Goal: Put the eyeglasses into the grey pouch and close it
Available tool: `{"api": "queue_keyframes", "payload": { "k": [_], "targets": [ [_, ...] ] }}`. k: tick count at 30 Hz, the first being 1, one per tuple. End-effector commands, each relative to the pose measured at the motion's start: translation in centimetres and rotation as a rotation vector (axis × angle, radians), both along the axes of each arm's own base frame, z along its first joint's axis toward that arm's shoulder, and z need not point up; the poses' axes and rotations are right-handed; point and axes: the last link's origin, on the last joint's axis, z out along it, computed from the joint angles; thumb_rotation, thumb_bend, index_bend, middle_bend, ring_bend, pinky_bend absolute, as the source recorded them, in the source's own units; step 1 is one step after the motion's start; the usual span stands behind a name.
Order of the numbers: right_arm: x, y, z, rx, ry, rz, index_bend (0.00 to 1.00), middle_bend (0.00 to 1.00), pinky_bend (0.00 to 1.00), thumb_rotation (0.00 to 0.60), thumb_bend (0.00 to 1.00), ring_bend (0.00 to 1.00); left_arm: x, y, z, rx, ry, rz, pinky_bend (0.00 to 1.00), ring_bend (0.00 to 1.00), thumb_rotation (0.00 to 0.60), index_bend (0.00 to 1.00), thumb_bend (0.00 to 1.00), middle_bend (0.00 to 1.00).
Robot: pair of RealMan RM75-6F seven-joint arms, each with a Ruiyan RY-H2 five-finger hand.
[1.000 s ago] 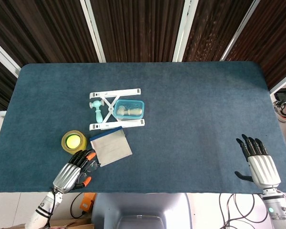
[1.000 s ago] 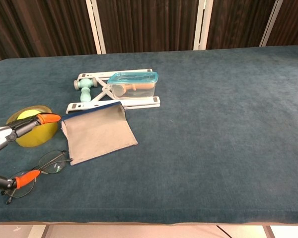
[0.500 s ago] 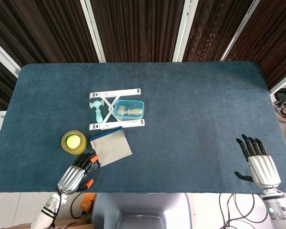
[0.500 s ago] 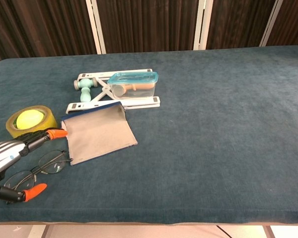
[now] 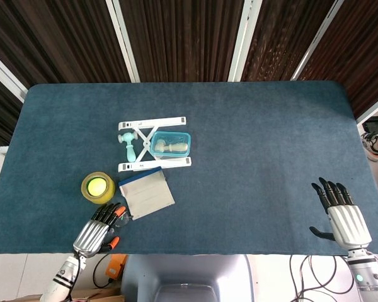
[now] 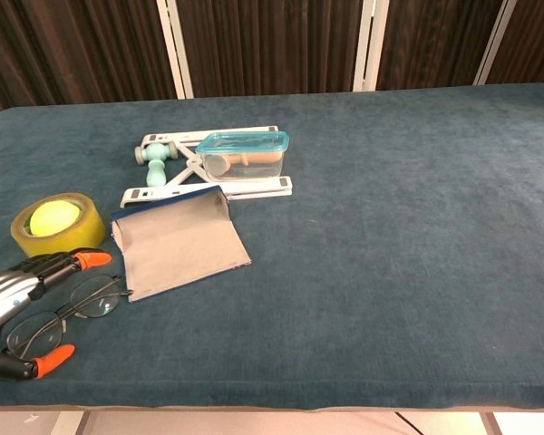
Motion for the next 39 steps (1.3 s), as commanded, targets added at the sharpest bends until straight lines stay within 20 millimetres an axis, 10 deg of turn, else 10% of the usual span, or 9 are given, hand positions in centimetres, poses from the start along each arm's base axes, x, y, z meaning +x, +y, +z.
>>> {"api": "queue_keyframes", "payload": {
  "k": [1,23,39],
  "targets": [
    [0.0,0.0,-0.1,0.003,0.003,0.001,0.00,0.00,0.00,0.600,0.17,0.00,-0.5,0.1,0.4,0.043,0.010,0.014,0.05,0.00,0.600,0.00,0.32,0.00],
    [0.2,0.4,0.1,0.021,-0.013,0.007,0.00,0.00,0.00,0.600,0.18,0.00,-1.6,0.8,2.1,0.149,0.002,0.044,0.06,0.00,0.600,0.01,0.32,0.00],
    [0.2,0.4,0.1,0.050,-0.022,0.008,0.00,0.00,0.00,0.600,0.17,0.00,-1.8,1.7,2.0,0.187,0.136,-0.056,0.03,0.00,0.600,0.40,0.32,0.00]
  ]
}}
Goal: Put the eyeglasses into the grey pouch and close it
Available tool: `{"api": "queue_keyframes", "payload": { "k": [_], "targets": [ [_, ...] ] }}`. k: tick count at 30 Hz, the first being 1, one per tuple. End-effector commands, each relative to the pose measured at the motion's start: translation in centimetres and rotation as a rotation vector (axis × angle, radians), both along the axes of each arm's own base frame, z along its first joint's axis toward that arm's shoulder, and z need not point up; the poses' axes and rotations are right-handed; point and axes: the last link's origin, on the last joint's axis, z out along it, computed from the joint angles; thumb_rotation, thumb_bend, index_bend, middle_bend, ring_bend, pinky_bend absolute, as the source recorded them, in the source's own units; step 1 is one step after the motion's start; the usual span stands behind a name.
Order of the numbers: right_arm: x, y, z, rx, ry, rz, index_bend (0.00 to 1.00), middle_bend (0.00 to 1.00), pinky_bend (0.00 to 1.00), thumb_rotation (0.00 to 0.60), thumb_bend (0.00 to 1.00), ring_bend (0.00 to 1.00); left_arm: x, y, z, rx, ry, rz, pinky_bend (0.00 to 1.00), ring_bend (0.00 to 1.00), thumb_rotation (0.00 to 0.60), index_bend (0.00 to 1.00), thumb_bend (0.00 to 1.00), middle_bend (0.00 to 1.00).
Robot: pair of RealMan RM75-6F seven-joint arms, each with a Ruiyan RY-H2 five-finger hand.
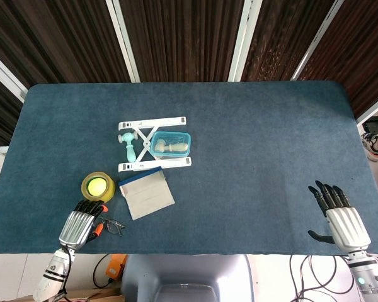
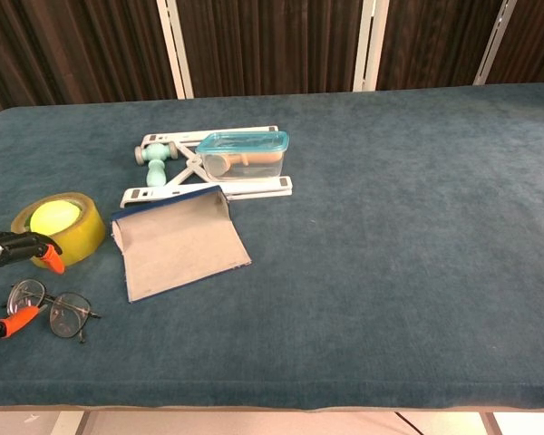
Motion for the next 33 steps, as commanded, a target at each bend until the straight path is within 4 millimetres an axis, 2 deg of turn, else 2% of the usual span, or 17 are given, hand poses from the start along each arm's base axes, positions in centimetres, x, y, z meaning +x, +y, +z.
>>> {"api": "queue_keyframes", "payload": {
  "k": [1,9,20,24,33],
  "targets": [
    [-0.01,-0.04,-0.07,0.002,0.001,-0.001,0.00,0.00,0.00,0.600,0.17,0.00,0.11,-0.03,-0.07,-0.005,0.006,-0.013,0.02,0.00,0.600,0.41,0.32,0.00],
    [0.01,-0.02,-0.05,0.003,-0.001,-0.002,0.00,0.00,0.00,0.600,0.17,0.00,0.17,0.27,-0.54,-0.022,0.017,-0.015,0.02,0.00,0.600,0.44,0.33,0.00],
    [-0.01,-0.03,-0.04,0.003,-0.001,-0.003,0.00,0.00,0.00,0.600,0.17,0.00,0.19,0.38,-0.73,-0.022,0.036,-0.032,0.01,0.00,0.600,0.58,0.38,0.00],
    [0.00,0.02,-0.01,0.001,-0.002,-0.002,0.00,0.00,0.01,0.600,0.17,0.00,0.14,0.31,-0.96,-0.029,0.034,-0.032,0.00,0.00,0.600,0.59,0.39,0.00],
    [-0.01,-0.02,0.00,0.001,-0.003,-0.002,0.00,0.00,0.01,0.600,0.17,0.00,0.40,0.19,-0.51,0.002,-0.009,-0.045,0.00,0.00,0.600,0.65,0.41,0.00]
  ]
}}
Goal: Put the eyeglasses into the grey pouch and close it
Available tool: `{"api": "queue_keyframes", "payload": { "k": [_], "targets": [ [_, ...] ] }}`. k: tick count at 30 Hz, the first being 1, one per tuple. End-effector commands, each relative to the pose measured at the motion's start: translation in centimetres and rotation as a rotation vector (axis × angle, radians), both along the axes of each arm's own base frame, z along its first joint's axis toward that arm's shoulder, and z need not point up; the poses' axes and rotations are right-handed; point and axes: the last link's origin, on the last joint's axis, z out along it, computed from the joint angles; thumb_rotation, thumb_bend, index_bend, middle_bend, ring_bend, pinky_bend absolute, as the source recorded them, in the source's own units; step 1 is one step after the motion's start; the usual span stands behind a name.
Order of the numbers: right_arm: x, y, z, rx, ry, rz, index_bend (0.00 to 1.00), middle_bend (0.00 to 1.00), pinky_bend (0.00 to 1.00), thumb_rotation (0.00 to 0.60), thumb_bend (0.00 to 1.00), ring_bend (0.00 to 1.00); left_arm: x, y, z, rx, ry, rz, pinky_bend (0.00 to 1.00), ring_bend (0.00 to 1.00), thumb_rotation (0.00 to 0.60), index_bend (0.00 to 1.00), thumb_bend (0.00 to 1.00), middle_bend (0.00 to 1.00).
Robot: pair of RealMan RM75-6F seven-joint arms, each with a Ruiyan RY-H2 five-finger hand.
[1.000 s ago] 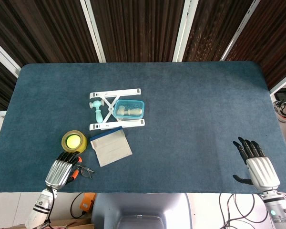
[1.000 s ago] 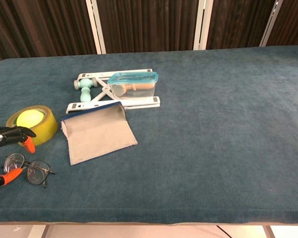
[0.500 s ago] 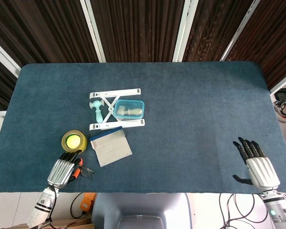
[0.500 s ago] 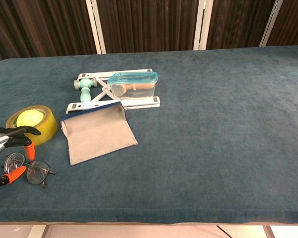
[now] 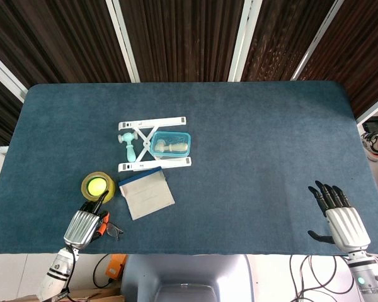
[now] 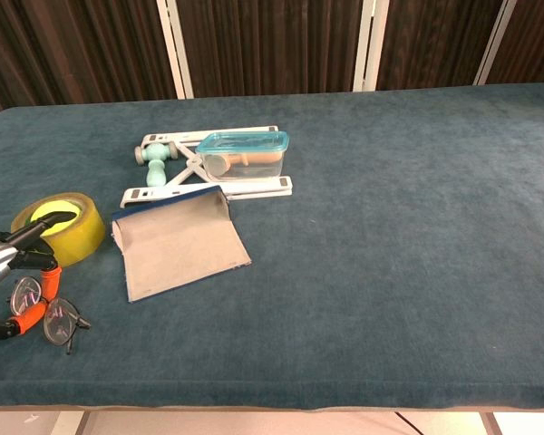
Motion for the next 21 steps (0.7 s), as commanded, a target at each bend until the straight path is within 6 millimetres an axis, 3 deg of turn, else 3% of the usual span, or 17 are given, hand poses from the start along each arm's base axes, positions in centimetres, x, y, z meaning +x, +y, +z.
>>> {"api": "queue_keyframes", "payload": {
  "k": [1,11,21],
  "targets": [
    [0.0,0.0,0.0,0.000,0.000,0.000,0.00,0.00,0.01,0.600,0.17,0.00,0.0,-0.2,0.4,0.013,-0.020,-0.001,0.01,0.00,0.600,0.65,0.42,0.00],
    [0.1,0.1,-0.2,0.011,-0.001,0.004,0.00,0.00,0.03,0.600,0.17,0.00,1.5,-1.2,3.2,0.050,-0.163,0.003,0.00,0.00,0.600,0.66,0.42,0.00],
    [0.3,0.3,0.1,0.021,-0.018,0.017,0.00,0.00,0.04,0.600,0.17,0.00,7.7,-0.5,2.4,0.064,-0.295,0.032,0.01,0.00,0.600,0.67,0.42,0.02]
  ]
}}
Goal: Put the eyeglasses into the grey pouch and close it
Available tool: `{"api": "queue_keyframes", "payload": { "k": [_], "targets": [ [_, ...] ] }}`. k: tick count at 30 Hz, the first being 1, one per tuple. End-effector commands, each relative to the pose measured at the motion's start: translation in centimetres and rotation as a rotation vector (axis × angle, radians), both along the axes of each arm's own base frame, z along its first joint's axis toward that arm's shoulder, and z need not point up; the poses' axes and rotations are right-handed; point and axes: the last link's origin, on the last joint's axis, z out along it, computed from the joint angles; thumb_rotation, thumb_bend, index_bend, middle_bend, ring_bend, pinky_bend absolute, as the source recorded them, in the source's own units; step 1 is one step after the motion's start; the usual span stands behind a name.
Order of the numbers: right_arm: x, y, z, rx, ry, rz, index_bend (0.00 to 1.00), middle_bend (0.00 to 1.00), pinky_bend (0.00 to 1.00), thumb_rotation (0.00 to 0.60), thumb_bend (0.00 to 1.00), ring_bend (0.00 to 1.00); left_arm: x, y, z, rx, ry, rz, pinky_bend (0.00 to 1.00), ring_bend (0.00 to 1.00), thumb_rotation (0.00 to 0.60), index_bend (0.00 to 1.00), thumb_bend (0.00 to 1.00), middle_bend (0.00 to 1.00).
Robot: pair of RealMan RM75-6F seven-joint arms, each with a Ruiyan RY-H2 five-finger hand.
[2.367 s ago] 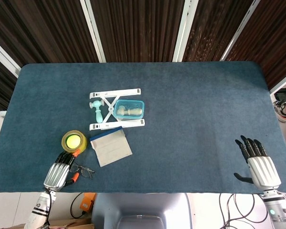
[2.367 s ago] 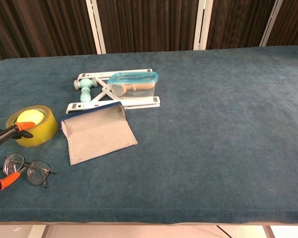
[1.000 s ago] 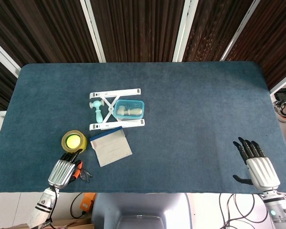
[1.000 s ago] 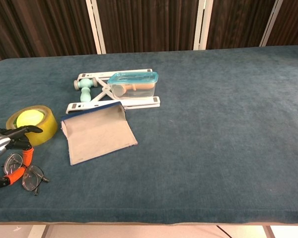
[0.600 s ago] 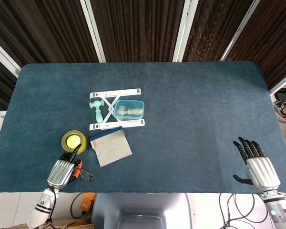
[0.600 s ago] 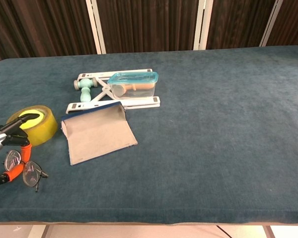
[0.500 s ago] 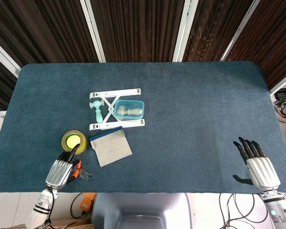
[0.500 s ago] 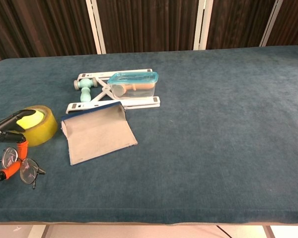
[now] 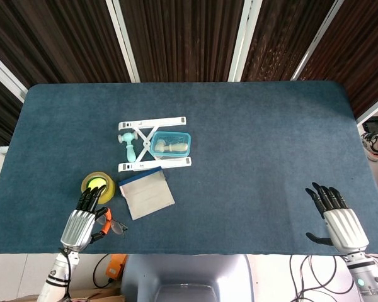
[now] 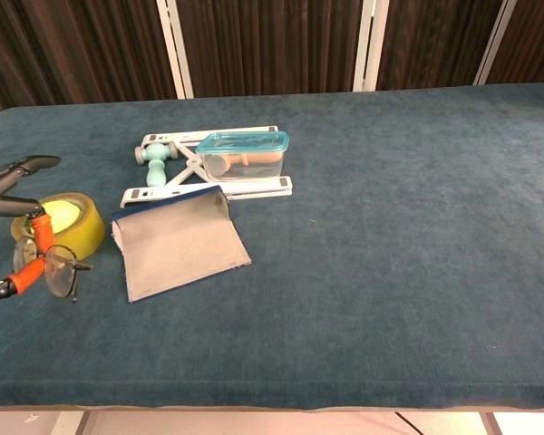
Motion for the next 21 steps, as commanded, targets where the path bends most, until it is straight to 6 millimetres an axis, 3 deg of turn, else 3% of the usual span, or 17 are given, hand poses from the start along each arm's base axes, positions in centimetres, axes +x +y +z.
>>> {"api": "queue_keyframes", "payload": {
  "k": [1,10,17,21],
  "targets": [
    [0.0,0.0,0.2,-0.001,-0.005,0.002,0.00,0.00,0.04,0.600,0.17,0.00,2.9,0.8,-0.6,0.010,-0.035,0.009,0.01,0.00,0.600,0.67,0.42,0.02],
    [-0.2,-0.1,1.3,-0.025,-0.042,-0.004,0.00,0.00,0.05,0.600,0.17,0.00,8.7,1.9,-3.7,-0.094,-0.079,0.008,0.01,0.00,0.600,0.64,0.43,0.03],
    [-0.4,-0.2,2.5,-0.069,-0.079,-0.010,0.00,0.00,0.05,0.600,0.17,0.00,11.2,4.4,-6.3,-0.136,-0.066,0.055,0.01,0.00,0.600,0.62,0.43,0.03],
    [-0.5,-0.2,2.8,-0.070,-0.088,-0.011,0.00,0.00,0.05,0.600,0.17,0.00,11.6,5.9,-7.5,-0.134,-0.048,0.100,0.01,0.00,0.600,0.62,0.43,0.03]
  ]
}}
